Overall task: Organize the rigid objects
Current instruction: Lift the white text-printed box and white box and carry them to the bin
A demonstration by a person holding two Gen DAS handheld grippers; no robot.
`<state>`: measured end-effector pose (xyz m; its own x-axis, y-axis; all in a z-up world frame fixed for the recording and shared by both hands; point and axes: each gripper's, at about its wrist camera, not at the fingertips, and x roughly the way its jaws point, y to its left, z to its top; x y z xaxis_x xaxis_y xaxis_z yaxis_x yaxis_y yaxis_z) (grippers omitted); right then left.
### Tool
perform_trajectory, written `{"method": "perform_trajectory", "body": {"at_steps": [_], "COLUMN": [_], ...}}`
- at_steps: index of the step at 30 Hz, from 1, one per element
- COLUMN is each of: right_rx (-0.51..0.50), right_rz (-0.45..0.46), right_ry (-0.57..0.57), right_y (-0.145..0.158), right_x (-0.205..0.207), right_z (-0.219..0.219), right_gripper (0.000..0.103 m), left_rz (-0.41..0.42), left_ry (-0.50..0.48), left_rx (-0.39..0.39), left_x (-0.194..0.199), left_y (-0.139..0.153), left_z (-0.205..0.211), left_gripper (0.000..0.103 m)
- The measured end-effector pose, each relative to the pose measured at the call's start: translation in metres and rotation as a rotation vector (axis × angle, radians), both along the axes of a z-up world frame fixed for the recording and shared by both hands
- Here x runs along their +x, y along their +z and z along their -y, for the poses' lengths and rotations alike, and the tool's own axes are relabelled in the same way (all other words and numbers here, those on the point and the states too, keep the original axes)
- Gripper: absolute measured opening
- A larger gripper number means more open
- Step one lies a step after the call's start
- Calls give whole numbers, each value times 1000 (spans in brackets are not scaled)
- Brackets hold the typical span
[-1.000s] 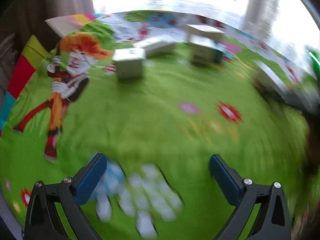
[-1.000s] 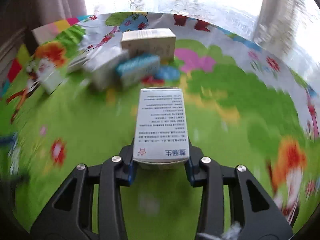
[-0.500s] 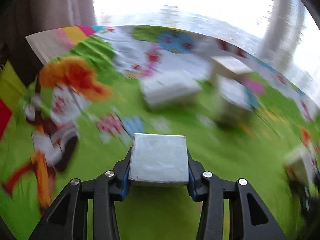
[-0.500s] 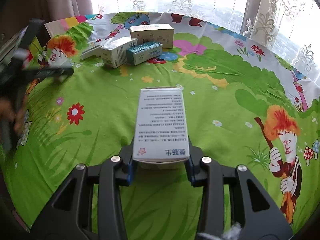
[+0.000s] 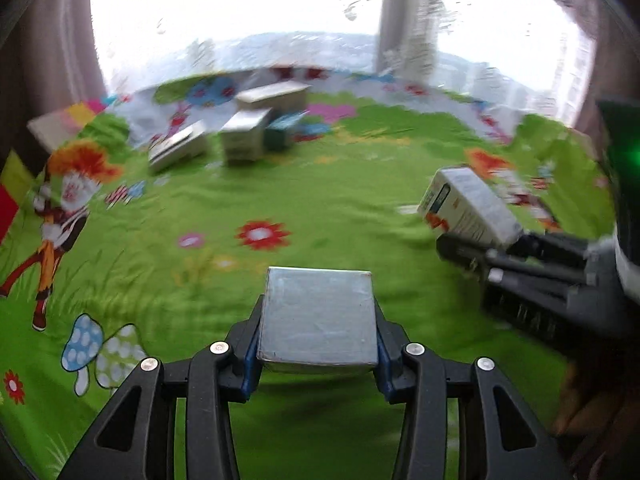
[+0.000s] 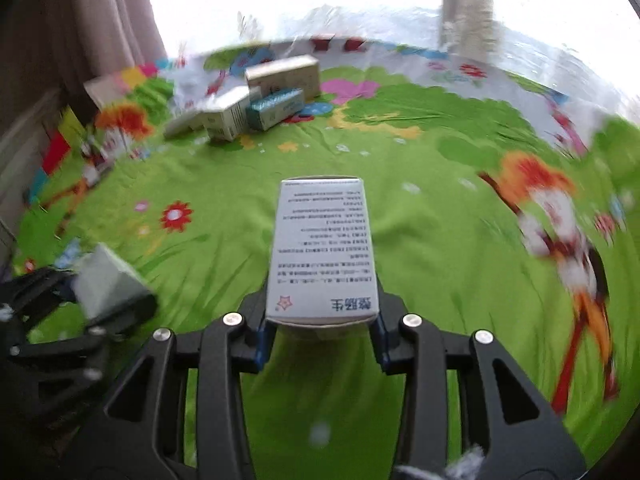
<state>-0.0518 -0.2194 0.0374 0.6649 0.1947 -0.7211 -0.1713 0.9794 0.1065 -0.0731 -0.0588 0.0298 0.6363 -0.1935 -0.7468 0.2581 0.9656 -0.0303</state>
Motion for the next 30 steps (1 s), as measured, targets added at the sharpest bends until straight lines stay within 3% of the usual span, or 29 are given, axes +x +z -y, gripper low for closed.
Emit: {"method": "perform_trajectory", "body": {"at_steps": [4,9,12,18,22,30], "right_rx": [32,56,8,-26,-26,-34], "right_rz": [242,751,908,982,935,935], "right_ry": [-162,-334,-349,-296,-232,-206], "right_y": [43,124,149,163,162,168], "right_x": [-69,-170,-204,-233,-229,-240], "right_z": [27,59,57,40,26,21], "right_gripper": [43,44,44,43,43,43], "left_rz": [157,495,632,778,756,730], "left_ry": [-43,-73,-88,-102,-103,-58], "left_rx": [-10,-30,-35,-55,-44,-40], "left_x": [-35,-91,-117,-158,-167,-166], "left_y": [44,114,142,173,175,167], "left_z": [26,43,51,52,48,25], "left_gripper": [45,45,45,45,45,45]}}
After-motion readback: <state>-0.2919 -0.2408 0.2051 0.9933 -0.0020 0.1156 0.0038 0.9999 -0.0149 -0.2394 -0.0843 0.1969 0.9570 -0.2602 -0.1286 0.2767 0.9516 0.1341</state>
